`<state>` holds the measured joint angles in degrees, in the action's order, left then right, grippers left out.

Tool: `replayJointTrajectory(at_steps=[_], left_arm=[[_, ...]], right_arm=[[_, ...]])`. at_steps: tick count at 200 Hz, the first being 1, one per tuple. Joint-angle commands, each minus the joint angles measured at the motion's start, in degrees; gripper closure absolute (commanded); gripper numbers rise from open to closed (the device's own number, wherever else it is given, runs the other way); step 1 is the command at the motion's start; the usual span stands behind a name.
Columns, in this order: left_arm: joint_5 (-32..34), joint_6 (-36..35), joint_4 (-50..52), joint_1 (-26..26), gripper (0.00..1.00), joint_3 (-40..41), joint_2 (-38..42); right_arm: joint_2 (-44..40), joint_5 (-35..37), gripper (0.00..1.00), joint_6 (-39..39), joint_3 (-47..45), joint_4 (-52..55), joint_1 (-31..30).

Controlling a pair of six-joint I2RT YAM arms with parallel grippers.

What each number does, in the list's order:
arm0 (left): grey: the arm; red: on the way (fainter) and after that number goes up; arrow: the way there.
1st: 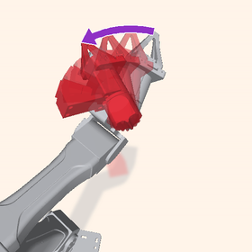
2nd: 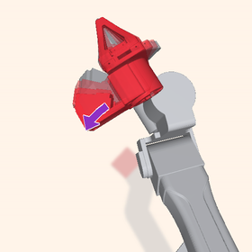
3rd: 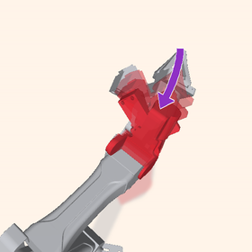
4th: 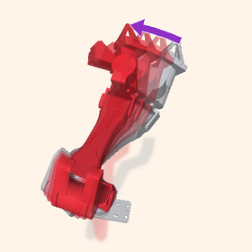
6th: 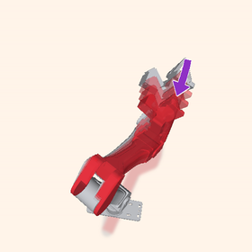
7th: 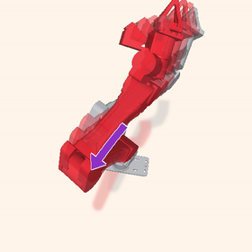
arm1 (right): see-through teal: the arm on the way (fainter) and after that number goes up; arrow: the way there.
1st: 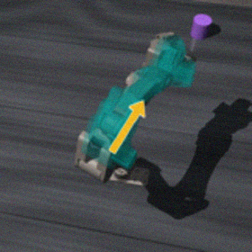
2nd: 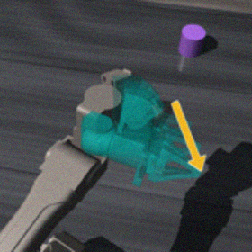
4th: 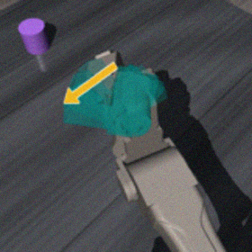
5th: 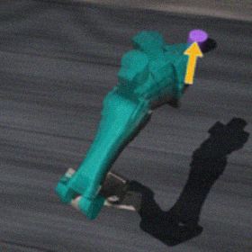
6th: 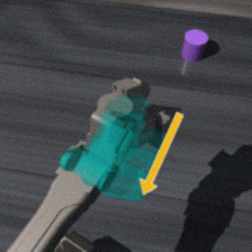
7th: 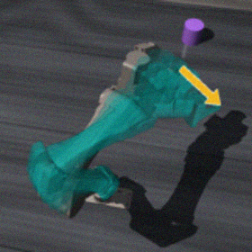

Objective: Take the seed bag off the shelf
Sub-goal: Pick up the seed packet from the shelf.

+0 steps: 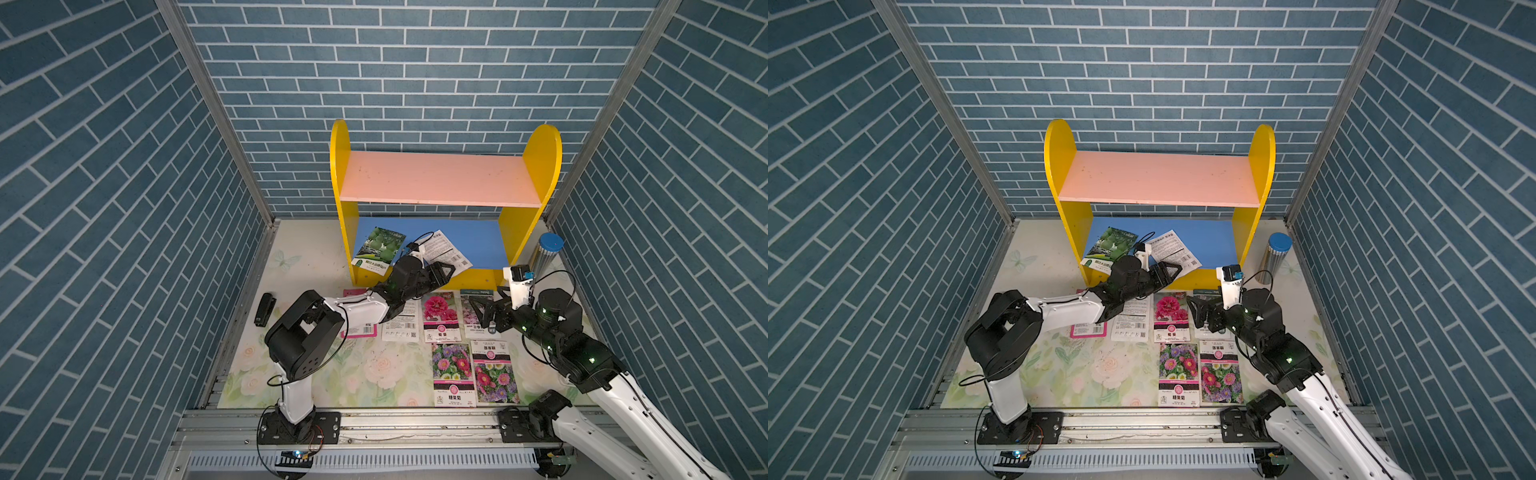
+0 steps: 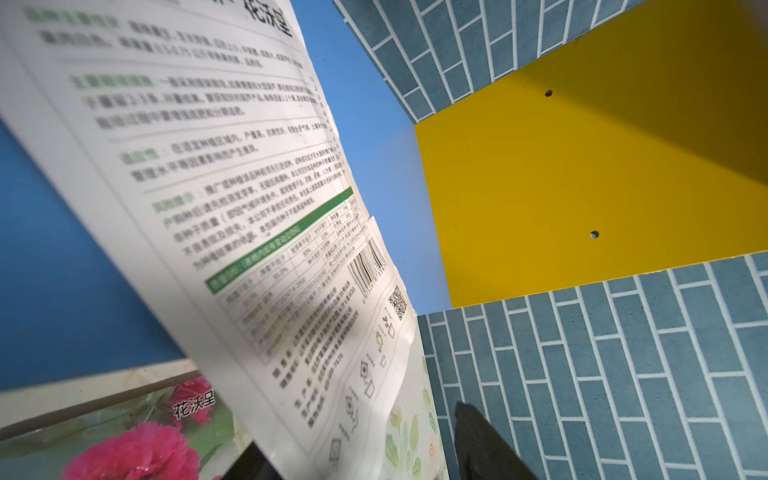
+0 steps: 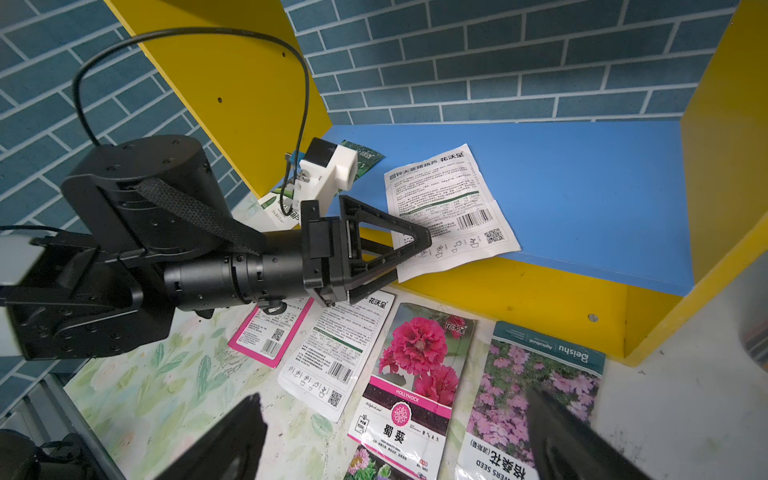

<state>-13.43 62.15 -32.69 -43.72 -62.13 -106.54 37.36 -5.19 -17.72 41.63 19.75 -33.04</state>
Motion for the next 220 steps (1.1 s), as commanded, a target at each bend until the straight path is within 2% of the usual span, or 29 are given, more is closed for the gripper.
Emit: replayJointTrajectory(at_steps=[1, 55, 102, 148, 177, 220], left_arm=[[-0.85, 0.36, 0.16, 0.55, 0.42, -1.21, -0.94], [-1.52, 0.4, 1.13, 0.79, 0.68, -3.18, -2.36], [-3.04, -0.01, 0.71, 1.21, 1.0, -3.48, -3.17], [-6.39, -3.13, -1.59, 1.22, 1.0, -0.71, -0.57], [-7.81, -7.35, 1.25, 1.28, 1.0, 0.6, 2.67], [-10.84, -14.17, 5.33, 1.27, 1.0, 4.1, 8.34]], right_arm=[[-1.45, 1.7, 0.01, 0.18, 1.0, 0.51, 0.19], [-0.18, 1.63, 0.01, 0.58, 1.44, 0.47, 0.21], [-0.32, 1.17, 0.01, -0.1, 1.02, -0.58, 0.27], [-0.23, -2.19, 0.01, -1.43, 0.61, -2.41, 0.41], [0.31, -2.77, 0.01, -2.49, -0.18, -3.62, 1.12], [1.72, -10.87, 0.02, -3.14, -1.16, -7.12, 5.86]])
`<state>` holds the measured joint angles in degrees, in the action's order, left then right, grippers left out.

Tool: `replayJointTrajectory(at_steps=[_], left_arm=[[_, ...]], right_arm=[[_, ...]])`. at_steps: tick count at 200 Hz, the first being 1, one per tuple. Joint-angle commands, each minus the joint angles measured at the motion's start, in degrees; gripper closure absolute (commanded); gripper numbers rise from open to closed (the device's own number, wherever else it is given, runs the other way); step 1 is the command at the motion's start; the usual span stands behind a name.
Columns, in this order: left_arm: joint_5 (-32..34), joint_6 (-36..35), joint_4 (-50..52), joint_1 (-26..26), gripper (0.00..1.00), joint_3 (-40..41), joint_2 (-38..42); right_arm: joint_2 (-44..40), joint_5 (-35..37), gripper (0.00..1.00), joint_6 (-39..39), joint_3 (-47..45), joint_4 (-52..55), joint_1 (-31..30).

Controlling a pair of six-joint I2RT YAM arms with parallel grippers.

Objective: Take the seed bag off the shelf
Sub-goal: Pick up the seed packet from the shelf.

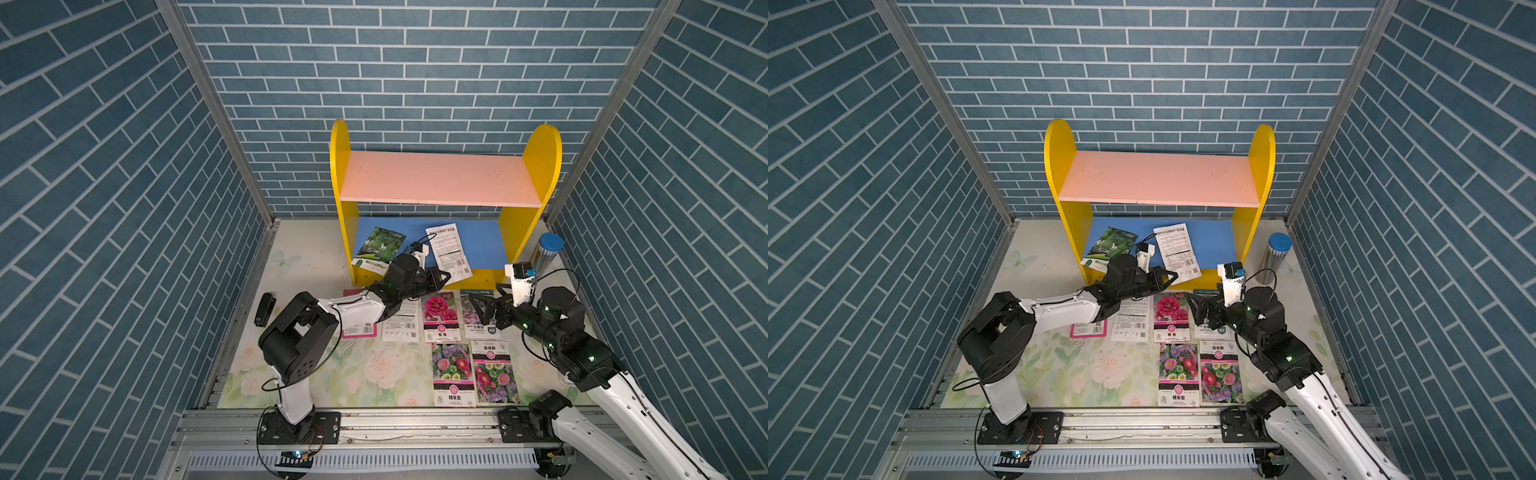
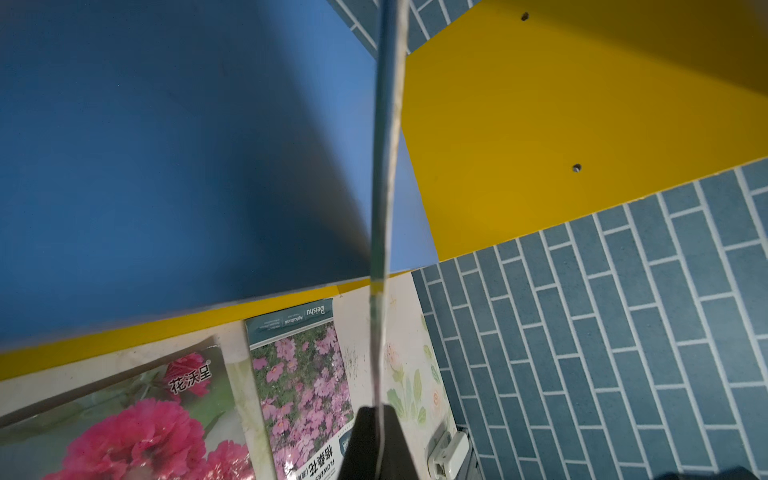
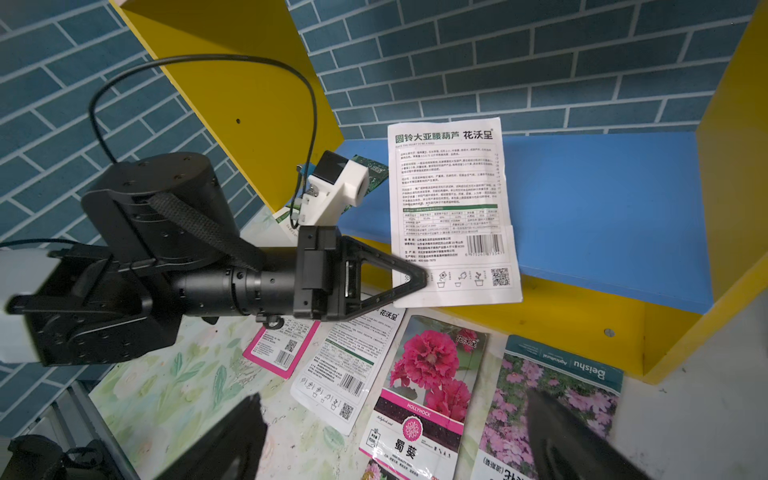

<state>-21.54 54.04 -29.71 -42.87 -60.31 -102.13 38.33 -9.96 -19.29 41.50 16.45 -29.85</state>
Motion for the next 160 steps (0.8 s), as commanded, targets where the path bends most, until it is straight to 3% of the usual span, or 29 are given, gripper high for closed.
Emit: replayJointTrajectory(at_steps=[1, 40, 84, 135, 160], left_arm=[[-2.77, -6.19, 2.46, 0.46, 1.0, 2.38, 4.07], [-6.82, -12.62, 4.56, 0.42, 1.0, 6.83, 10.88], [-13.02, -20.74, 7.62, 0.42, 1.0, 11.45, 20.7], [-18.99, -26.65, 13.06, 0.32, 1.0, 12.72, 27.94], [-19.48, -27.64, 14.42, 0.32, 1.0, 13.61, 29.33]], right_arm=[[0.77, -6.42, 0.02, -1.6, -1.09, -3.94, 2.85], [4.64, -23.31, 0.03, -3.9, -2.26, -10.49, 11.8], [8.68, -43.69, 0.04, -11.49, -5.28, -25.81, 18.79], [12.02, -51.41, 0.09, -16.47, -4.8, -35.44, 19.55], [12.12, -51.98, 0.18, -16.79, -3.63, -35.88, 19.55]])
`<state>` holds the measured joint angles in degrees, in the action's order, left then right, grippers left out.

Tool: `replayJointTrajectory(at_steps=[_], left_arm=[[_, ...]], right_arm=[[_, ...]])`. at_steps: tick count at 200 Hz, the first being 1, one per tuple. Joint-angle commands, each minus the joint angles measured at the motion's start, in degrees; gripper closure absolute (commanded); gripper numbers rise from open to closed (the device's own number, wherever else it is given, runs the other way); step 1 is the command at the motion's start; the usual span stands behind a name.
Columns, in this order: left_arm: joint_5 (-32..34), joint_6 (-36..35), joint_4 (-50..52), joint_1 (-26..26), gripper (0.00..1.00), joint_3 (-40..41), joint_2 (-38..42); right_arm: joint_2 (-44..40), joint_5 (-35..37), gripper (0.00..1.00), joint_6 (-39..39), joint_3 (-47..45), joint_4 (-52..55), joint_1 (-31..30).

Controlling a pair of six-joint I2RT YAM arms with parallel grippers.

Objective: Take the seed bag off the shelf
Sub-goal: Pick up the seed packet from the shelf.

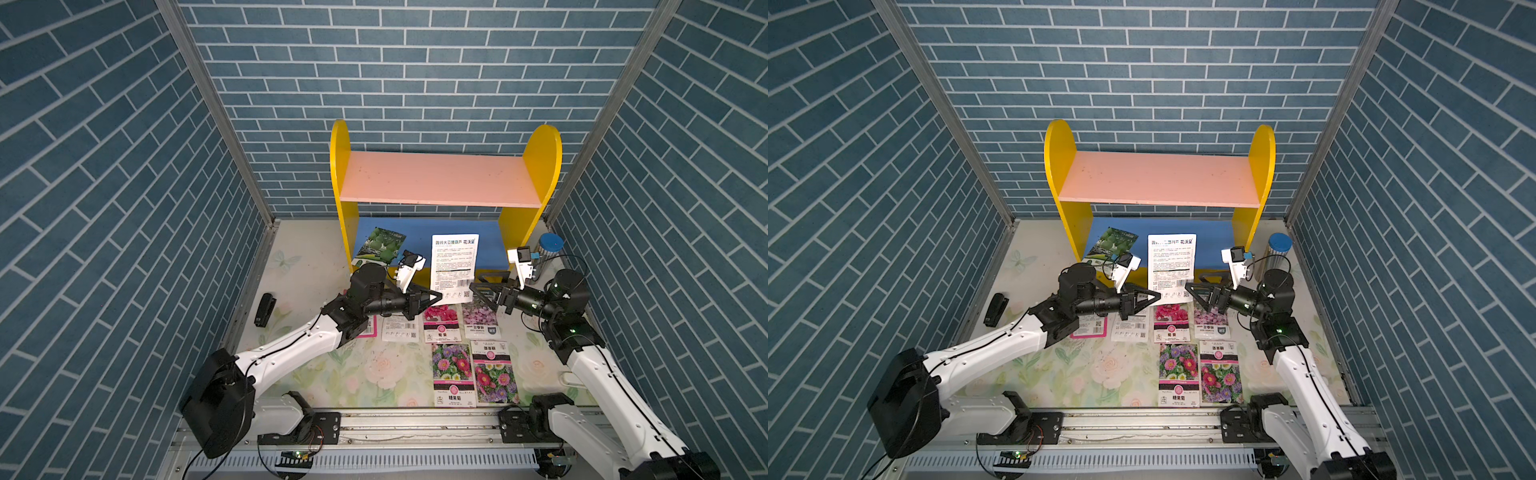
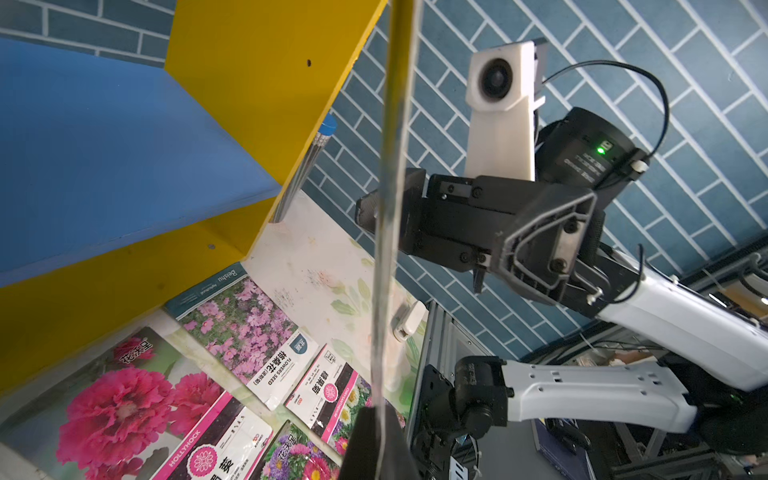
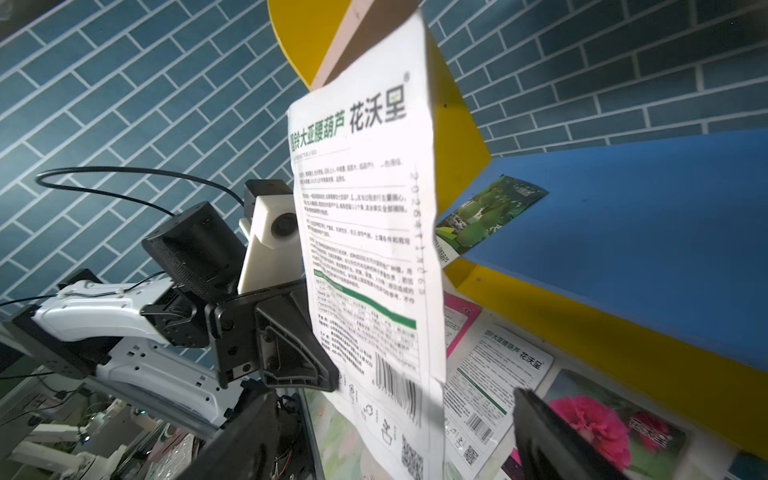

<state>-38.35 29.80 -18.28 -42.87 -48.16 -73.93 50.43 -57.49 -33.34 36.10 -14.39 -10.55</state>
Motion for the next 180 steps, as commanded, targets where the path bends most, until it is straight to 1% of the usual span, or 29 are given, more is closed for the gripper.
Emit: replayJointTrajectory(at_steps=[1, 32, 55, 66, 74, 102, 117, 135, 162, 180], left_arm=[[-2.68, -3.38, 2.99, 0.33, 1.0, 1.52, 1.19], [-3.08, -3.32, 2.84, 0.28, 1.0, 2.28, 1.51], [-2.92, -3.22, 2.51, 0.29, 1.0, 2.37, 1.77], [-3.11, -3.23, 2.48, 0.24, 1.0, 2.2, 1.82], [-3.3, -3.3, 2.47, 0.3, 1.0, 2.03, 1.81], [-2.58, -3.76, 4.1, 0.28, 1.0, 1.32, 2.43], [-2.83, -3.83, 4.31, 0.27, 1.0, 1.23, 2.68], [-4.02, -3.66, 4.06, 0.23, 1.0, 1.16, 2.87], [-5.73, -3.64, 3.69, 0.18, 1.0, 1.06, 3.17], [-6.36, -3.89, 3.69, 0.19, 1.0, 0.88, 3.19]], right_arm=[[0.01, -4.46, 0.18, -2.8, 1.78, -5.04, 0.3], [0.37, -5.1, 0.37, -3.37, 2.83, -5.44, 0.26], [0.71, -5.87, 0.47, -3.99, 2.84, -6.03, 0.27], [0.63, -5.87, 0.47, -3.94, 2.76, -5.94, 0.27], [0.55, -5.3, 0.45, -3.42, 2.82, -4.99, 0.27], [0.28, 1.27, 0.39, 3.79, 4.48, 5.27, 0.28], [0.36, 2.47, 0.38, 4.6, 4.27, 5.75, 0.35], [1.17, 0.42, 0.37, 2.91, 3.53, 2.64, 0.33], [2.83, -5.51, 0.36, -3.96, 1.92, -7.33, 0.35], [3.17, -7.63, 0.38, -5.11, 2.05, -9.11, 0.31]])
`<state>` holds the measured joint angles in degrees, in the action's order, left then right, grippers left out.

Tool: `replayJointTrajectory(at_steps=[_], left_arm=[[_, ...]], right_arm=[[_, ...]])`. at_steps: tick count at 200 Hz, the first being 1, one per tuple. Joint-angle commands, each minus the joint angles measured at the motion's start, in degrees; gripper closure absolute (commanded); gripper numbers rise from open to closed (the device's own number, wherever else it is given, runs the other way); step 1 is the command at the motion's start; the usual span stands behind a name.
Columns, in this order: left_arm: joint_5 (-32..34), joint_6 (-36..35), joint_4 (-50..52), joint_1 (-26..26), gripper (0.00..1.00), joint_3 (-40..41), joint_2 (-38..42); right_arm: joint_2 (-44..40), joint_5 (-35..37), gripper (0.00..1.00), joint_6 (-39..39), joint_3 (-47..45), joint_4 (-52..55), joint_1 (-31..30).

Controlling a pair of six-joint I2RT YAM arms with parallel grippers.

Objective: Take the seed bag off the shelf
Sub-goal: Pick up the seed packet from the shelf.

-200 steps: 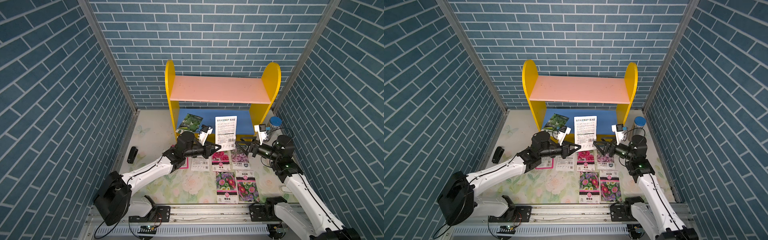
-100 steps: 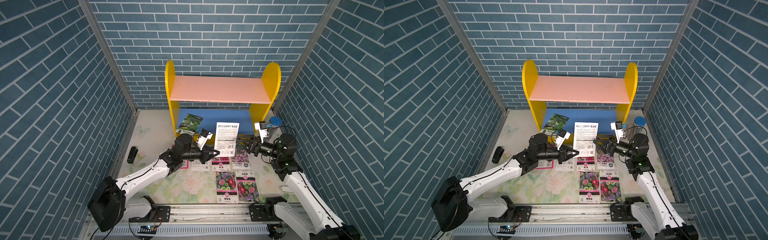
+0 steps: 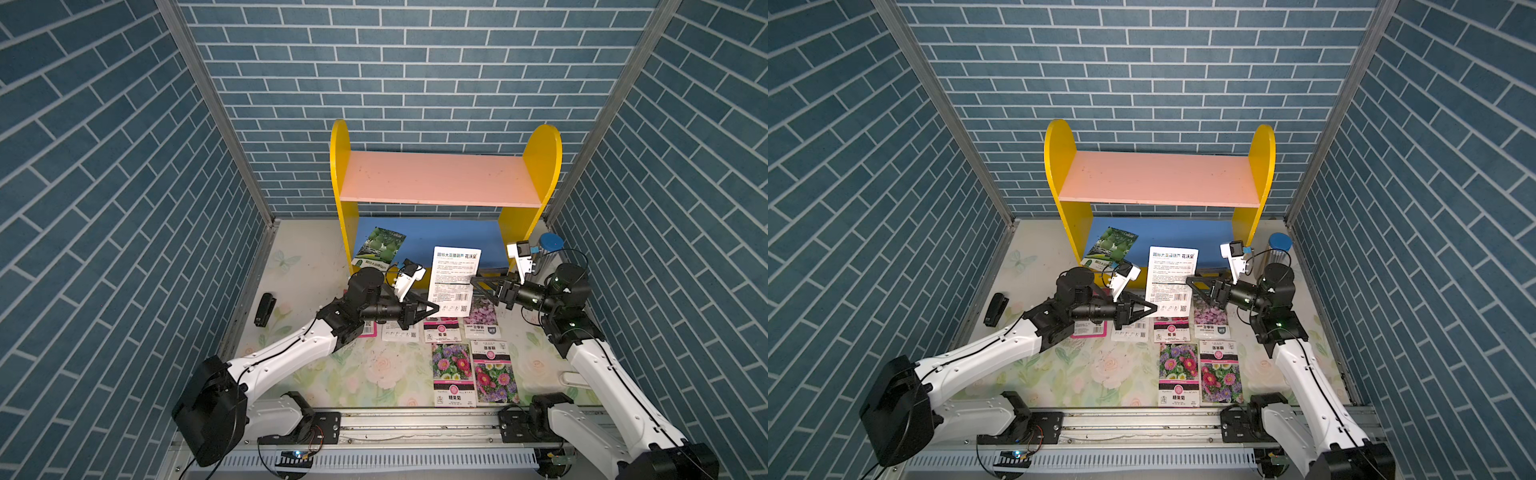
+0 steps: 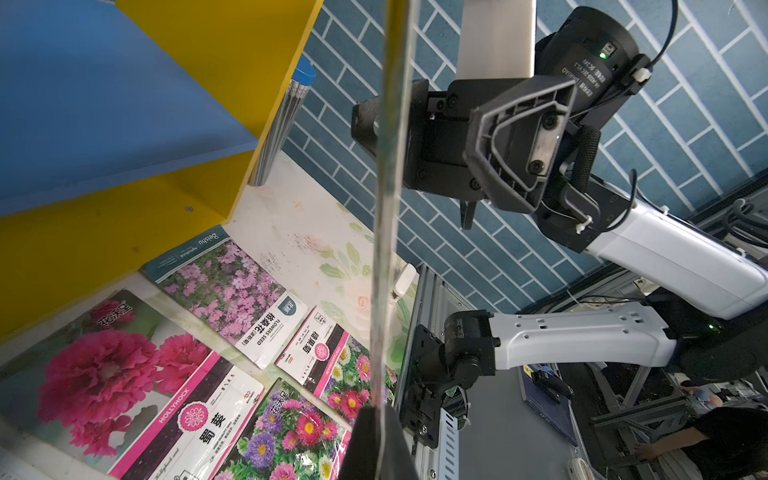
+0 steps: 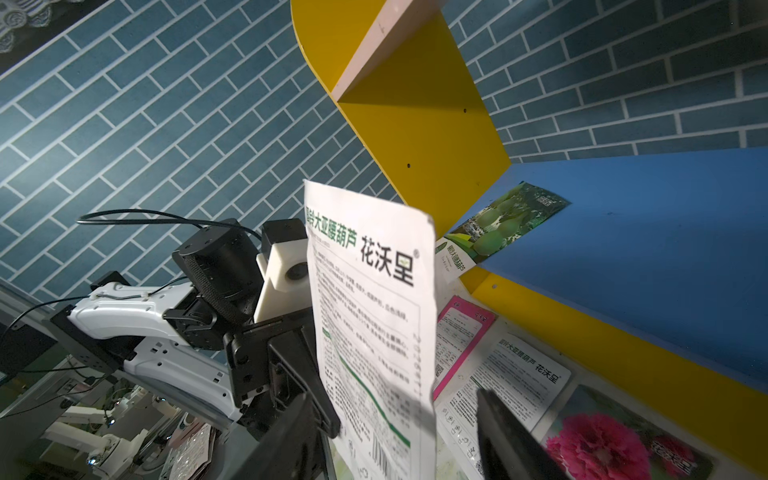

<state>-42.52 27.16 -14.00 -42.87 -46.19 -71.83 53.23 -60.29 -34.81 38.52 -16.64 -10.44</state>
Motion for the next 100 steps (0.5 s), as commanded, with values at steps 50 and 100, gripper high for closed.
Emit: replayJointTrajectory(at_steps=[50, 100], left_arm=[[-2.3, -1.14, -0.96, 0.16, 1.0, -1.83, 0.36], [-1.26, -1.32, -0.24, 0.21, 1.0, -2.58, 0.03]], right_arm=[[0.41, -7.56, 0.5, -3.75, -1.4, -6.91, 0.15], [-0.5, -7.25, 0.75, -3.51, -3.52, -6.74, 0.1]])
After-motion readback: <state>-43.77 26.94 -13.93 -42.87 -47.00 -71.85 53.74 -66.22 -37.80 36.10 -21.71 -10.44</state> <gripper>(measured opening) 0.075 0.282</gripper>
